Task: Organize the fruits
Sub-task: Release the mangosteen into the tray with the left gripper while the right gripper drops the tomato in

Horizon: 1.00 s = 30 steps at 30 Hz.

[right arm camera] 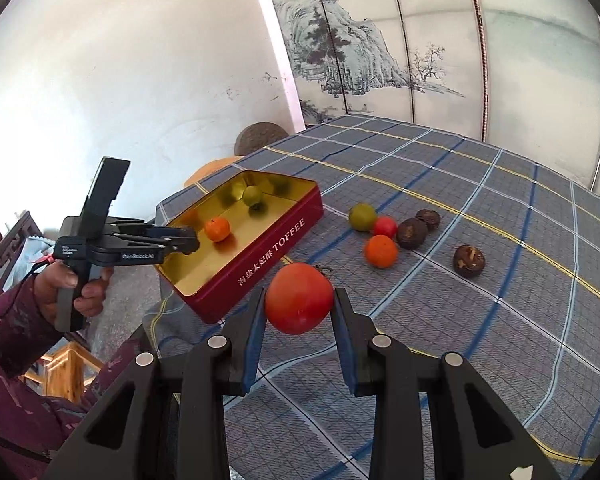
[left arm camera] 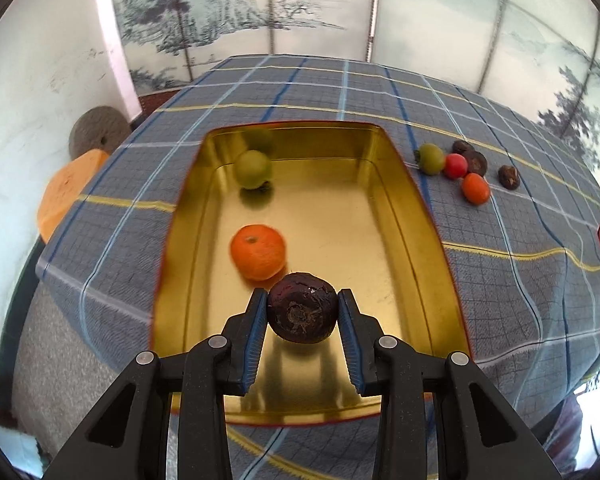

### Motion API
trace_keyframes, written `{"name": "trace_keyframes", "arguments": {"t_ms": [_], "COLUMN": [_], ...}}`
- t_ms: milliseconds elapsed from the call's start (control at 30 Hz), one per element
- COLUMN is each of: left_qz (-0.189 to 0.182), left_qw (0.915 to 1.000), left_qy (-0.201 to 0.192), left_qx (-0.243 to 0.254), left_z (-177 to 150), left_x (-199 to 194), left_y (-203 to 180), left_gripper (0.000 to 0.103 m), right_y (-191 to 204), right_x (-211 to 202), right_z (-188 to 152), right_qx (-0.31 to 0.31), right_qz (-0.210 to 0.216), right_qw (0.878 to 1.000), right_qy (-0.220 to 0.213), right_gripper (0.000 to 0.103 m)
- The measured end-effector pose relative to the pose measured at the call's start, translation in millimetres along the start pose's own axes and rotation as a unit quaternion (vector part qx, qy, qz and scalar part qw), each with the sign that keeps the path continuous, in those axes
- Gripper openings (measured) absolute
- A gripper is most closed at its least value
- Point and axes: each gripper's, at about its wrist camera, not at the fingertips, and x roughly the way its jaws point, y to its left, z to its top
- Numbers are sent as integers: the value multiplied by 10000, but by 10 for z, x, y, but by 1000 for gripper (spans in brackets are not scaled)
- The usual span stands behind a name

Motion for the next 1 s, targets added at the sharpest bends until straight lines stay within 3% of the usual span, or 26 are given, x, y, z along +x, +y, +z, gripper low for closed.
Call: {"name": "trace_keyframes", "arguments": {"t_ms": [367, 433, 500, 600, 767, 833, 1000], "left_qz": [-266, -342, -381, -355, 30, 352, 690], "left_qw": [9992, 9989, 9988, 9986, 9983, 9975, 9949], "left_qy": [260, 216, 74, -103, -434, -561, -729], "left_qx": [-175, -236, -302, -369, -400, -259, -76], "left_z": [11, 1, -1, -7, -62, -106, -184], "left_x": [200, 164, 89, -48, -321, -430, -610], "left_y": [8, 39, 63, 103, 164, 138, 135], "left_gripper": [39, 49, 65, 66, 66, 66, 66], "right_y": [154, 191, 237, 320, 477, 527, 693], "right_x": [113, 153, 201, 301, 634, 819, 1455], "right_z": [94, 129, 177, 291, 598, 723, 966], "right_qx": [-167, -221, -271, -383, -584, -614, -664], "right_qz": [94, 121, 183, 310, 668, 809, 992], "right_qw": [9998, 9996, 9994, 9987, 9959, 9945, 9906], "right_qy": [83, 99, 116, 128, 168, 236, 666], "right_gripper": [30, 30, 30, 30, 30, 31, 31]}}
